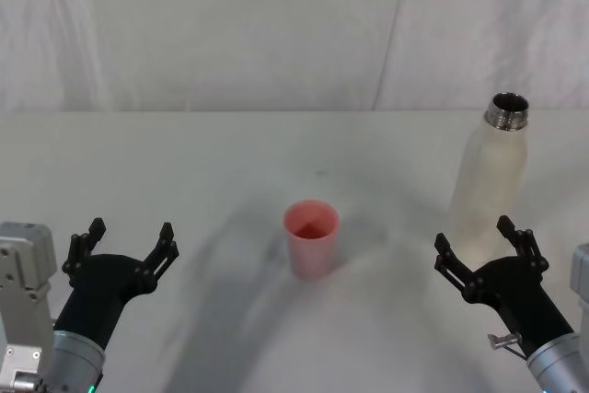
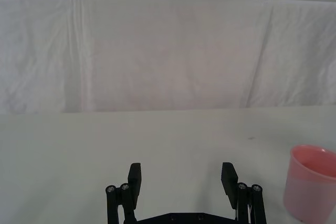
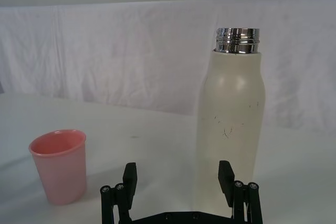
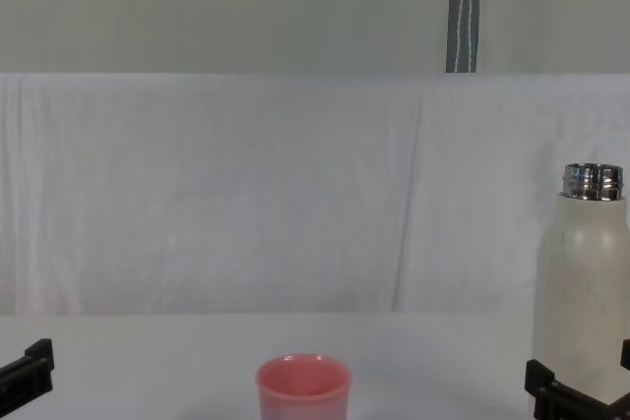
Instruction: Grasp the thermos with one hand and pour water into the cup lid.
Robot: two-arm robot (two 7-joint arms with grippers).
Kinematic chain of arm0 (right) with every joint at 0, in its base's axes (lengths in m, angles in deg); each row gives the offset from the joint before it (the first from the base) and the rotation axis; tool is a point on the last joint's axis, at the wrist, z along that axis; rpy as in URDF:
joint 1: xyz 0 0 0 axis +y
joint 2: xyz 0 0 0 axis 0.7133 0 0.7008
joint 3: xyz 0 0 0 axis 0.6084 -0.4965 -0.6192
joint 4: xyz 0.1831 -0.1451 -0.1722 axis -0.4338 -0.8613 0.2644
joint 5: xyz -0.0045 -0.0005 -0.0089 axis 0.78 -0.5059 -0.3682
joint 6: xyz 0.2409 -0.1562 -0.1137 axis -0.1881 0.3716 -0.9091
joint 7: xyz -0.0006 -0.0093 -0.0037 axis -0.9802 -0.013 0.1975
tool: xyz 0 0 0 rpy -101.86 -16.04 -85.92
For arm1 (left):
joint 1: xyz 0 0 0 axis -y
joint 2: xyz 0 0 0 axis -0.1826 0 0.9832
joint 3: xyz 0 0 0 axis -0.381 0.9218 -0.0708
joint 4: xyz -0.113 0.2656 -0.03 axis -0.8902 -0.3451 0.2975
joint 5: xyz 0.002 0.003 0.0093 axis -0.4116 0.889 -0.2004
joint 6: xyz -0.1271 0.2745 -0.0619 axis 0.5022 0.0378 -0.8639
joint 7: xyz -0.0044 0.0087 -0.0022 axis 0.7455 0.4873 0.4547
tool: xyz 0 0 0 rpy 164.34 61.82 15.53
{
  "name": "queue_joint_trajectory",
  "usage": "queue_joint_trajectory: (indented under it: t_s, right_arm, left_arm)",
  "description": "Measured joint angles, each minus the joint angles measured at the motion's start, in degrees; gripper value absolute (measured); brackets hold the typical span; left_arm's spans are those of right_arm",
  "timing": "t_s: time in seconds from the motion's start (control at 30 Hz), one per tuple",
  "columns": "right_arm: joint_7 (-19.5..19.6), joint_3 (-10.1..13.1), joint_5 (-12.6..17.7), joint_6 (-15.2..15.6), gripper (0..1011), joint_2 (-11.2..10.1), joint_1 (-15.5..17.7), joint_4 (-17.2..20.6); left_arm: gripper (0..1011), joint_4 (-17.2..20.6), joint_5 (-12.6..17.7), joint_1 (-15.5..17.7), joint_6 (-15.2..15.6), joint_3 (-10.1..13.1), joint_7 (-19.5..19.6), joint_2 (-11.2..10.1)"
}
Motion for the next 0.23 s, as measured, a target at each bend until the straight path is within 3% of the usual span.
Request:
queue_joint_trajectory:
  t_s: [0.23]
  right_arm:
    - [0.0,0.0,0.0,0.0,1001,0.0,0.0,0.0]
  left_arm:
    - [1001,0.0,0.0,0.0,0.0,0.0,0.0,0.0]
